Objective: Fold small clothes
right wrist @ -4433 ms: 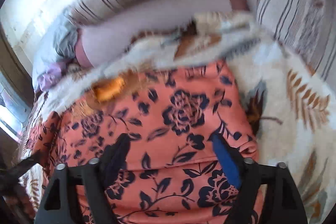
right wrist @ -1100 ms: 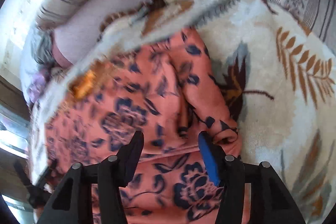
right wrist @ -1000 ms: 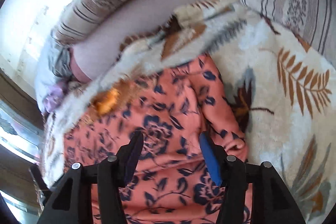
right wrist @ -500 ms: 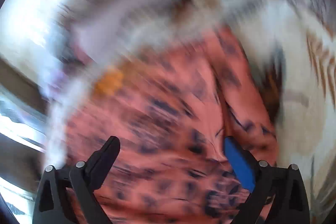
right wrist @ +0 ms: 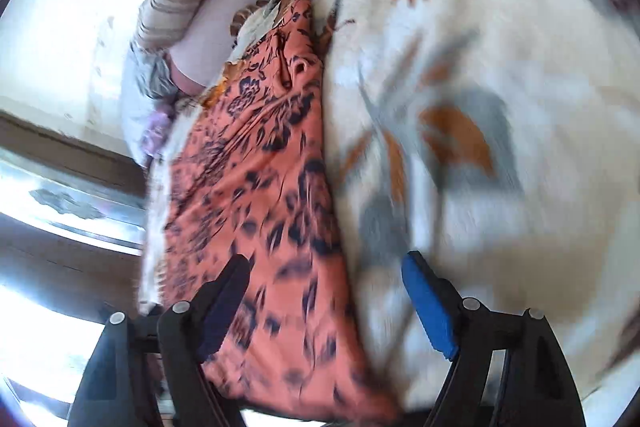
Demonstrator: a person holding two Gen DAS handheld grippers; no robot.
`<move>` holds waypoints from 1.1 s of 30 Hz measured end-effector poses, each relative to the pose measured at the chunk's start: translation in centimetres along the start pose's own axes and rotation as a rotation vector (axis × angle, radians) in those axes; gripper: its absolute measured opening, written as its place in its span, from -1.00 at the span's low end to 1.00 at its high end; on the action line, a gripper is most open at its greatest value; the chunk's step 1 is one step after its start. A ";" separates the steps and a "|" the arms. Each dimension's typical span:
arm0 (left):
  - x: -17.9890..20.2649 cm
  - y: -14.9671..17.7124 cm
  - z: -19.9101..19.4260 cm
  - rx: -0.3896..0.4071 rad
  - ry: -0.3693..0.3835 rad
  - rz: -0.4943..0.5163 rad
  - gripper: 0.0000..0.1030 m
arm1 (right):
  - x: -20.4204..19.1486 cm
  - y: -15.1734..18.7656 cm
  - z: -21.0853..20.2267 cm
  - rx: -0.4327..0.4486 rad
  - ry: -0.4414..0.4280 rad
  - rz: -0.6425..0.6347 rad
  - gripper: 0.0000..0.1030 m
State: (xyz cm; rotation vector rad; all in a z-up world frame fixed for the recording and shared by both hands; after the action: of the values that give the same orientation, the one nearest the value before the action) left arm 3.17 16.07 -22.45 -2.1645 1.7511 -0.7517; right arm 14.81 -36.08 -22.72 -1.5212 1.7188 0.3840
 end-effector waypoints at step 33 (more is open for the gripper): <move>1.6 4.1 -4.0 -0.037 -0.015 0.003 -0.85 | -2.6 9.3 -1.0 -0.049 0.071 -0.179 -0.80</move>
State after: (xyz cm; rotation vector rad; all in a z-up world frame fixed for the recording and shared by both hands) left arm -2.12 14.07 -20.82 -2.1848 1.7740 -0.7065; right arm 5.64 -32.77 -22.71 -1.7274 1.6214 0.2837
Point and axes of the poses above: each gripper's, at about its wrist camera, not at the fingertips, and z roughly the way its jaws point, x to its right, y to its underside, the point moved 10 cm from there along z, roughly the way its jaws point, and after that the axes turned 2 degrees about -x, right-handed, at the moved point
